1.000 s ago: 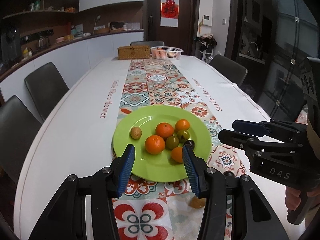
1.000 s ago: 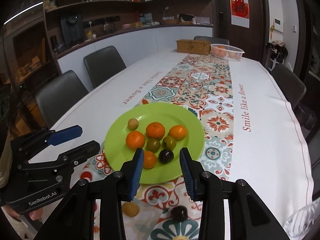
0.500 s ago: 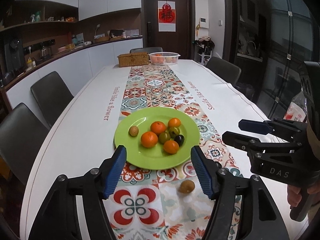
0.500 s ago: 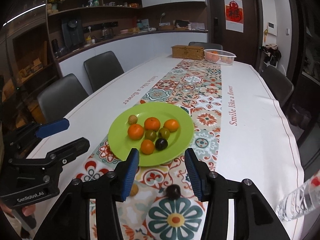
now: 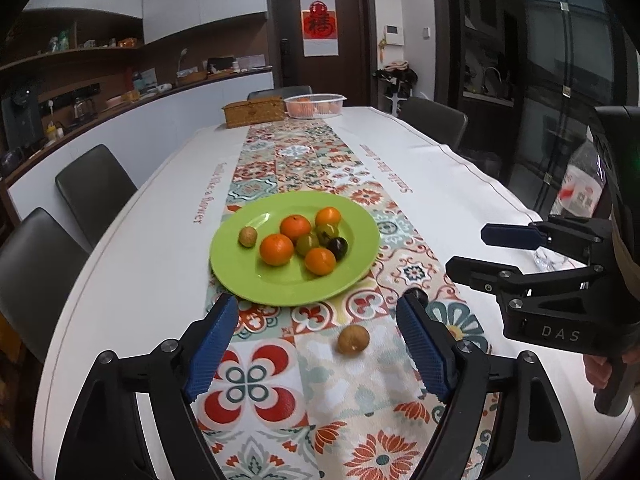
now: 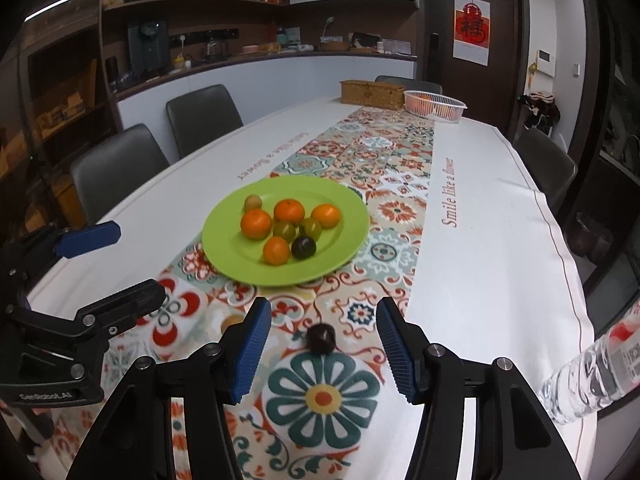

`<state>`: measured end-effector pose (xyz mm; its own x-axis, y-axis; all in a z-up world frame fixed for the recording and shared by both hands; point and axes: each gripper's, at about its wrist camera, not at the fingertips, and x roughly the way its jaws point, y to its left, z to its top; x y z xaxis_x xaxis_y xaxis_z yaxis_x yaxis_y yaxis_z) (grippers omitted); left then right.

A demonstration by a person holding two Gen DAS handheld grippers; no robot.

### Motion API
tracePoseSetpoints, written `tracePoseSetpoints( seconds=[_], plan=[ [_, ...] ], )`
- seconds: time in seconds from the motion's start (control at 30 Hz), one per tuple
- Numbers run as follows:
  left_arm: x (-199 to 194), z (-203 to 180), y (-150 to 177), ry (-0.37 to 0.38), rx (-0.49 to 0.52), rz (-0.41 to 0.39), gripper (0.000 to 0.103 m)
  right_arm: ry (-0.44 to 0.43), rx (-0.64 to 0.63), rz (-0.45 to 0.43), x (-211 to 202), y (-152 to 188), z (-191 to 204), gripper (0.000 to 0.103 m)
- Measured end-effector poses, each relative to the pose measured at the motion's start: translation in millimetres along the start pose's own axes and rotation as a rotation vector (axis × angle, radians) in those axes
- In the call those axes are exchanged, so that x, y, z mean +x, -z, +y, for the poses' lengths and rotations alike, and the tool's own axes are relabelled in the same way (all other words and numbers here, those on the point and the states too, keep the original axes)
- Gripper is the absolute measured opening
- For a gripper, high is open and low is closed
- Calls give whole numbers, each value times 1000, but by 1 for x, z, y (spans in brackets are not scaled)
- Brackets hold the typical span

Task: Organize fruits
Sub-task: 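Withdraw both open grippers toward the brown fruit and the last dark plum, then grasp the brown round fruit with the left gripper while the right gripper grasps the dark plum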

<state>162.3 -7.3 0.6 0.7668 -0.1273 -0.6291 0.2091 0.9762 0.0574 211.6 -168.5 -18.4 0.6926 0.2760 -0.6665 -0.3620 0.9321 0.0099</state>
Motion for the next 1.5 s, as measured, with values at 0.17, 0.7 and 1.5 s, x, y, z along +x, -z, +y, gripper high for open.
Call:
tracePoseSetpoints(
  seconds=[0.17,0.7,1.5],
  plan=[
    [11,-5,10,29,4,22,81,-4,-2,25,7,11,-3,56],
    [55,-11,40,95,63,127,80,-14,-32,127,43,35,-5,56],
    [96,-7,30,193,-7,203,29,-74,-19,182,87,28,-3,30]
  ],
)
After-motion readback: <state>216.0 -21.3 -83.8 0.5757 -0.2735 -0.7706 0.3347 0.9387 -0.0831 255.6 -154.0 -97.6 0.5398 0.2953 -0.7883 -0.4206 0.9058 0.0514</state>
